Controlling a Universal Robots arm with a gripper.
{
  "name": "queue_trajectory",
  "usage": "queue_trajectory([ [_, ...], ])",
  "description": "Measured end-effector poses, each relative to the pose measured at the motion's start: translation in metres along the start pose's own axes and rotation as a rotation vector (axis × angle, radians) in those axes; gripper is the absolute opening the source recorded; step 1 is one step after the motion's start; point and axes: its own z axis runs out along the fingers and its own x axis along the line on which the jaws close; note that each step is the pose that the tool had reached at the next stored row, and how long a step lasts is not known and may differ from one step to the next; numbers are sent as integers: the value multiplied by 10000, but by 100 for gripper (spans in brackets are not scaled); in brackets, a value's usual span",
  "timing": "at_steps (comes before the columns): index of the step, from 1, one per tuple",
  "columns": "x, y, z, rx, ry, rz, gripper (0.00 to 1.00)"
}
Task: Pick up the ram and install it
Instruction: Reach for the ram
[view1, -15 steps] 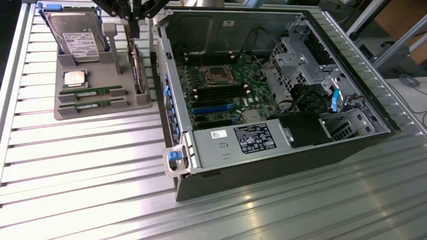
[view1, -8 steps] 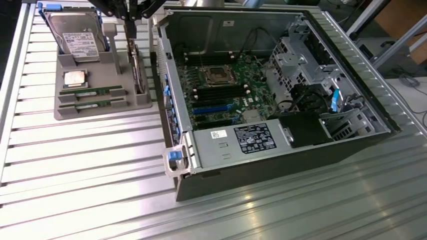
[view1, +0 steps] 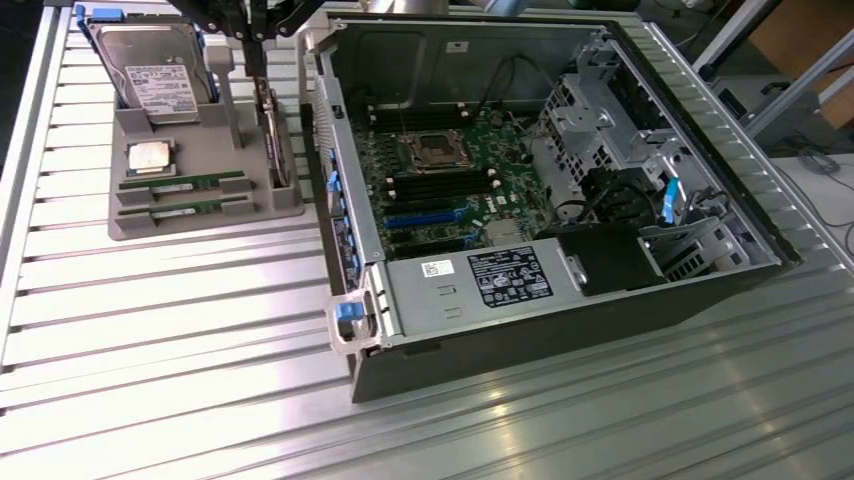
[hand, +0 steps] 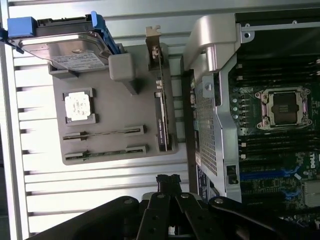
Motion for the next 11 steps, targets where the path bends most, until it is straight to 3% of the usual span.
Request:
queue_trajectory([
  [11,92,-7,-3,0,0,0,11],
])
